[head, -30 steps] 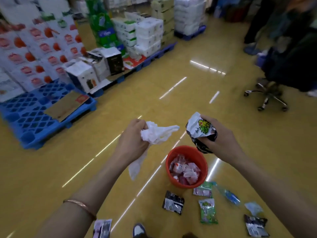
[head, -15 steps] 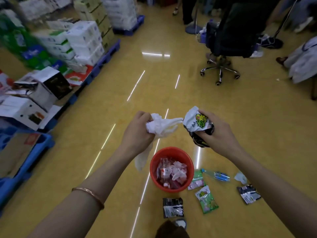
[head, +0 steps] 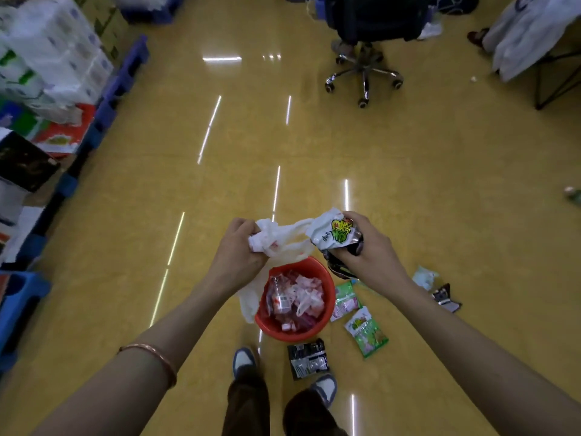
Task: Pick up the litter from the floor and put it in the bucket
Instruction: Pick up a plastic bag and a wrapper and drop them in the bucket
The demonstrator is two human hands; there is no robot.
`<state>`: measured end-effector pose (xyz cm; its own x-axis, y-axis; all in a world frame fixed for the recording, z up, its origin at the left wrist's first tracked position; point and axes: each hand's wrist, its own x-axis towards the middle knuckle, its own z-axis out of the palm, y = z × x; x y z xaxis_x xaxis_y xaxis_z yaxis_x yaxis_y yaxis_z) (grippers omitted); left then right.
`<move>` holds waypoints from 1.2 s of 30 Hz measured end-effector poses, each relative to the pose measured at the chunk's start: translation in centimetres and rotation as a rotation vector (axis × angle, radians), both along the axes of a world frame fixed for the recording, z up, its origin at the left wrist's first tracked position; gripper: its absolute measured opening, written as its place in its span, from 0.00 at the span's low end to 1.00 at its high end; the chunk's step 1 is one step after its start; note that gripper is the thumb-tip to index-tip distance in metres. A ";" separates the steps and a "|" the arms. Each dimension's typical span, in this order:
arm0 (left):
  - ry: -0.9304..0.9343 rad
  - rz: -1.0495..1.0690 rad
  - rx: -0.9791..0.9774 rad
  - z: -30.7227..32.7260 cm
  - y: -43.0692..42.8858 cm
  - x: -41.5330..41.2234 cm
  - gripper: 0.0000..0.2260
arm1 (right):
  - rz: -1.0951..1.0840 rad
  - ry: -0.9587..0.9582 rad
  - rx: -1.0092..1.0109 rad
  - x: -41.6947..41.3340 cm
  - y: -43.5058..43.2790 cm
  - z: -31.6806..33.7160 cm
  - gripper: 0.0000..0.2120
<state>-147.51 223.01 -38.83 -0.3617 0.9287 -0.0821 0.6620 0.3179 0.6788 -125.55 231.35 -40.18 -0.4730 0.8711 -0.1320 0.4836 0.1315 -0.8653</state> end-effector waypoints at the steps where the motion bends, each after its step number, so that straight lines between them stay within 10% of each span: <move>1: -0.032 0.004 -0.030 -1.3 0.4 0.0 0.12 | -0.004 -0.007 -0.011 0.0 0.3 -1.2 0.27; 10: -0.251 -0.016 -0.392 -14.5 1.7 -3.2 0.24 | 0.014 -0.177 -0.106 -2.4 1.6 -15.2 0.27; 36: 0.415 -0.571 -0.684 -55.6 -0.1 -7.1 0.19 | 0.344 -0.493 -0.360 -12.3 -1.2 -55.6 0.34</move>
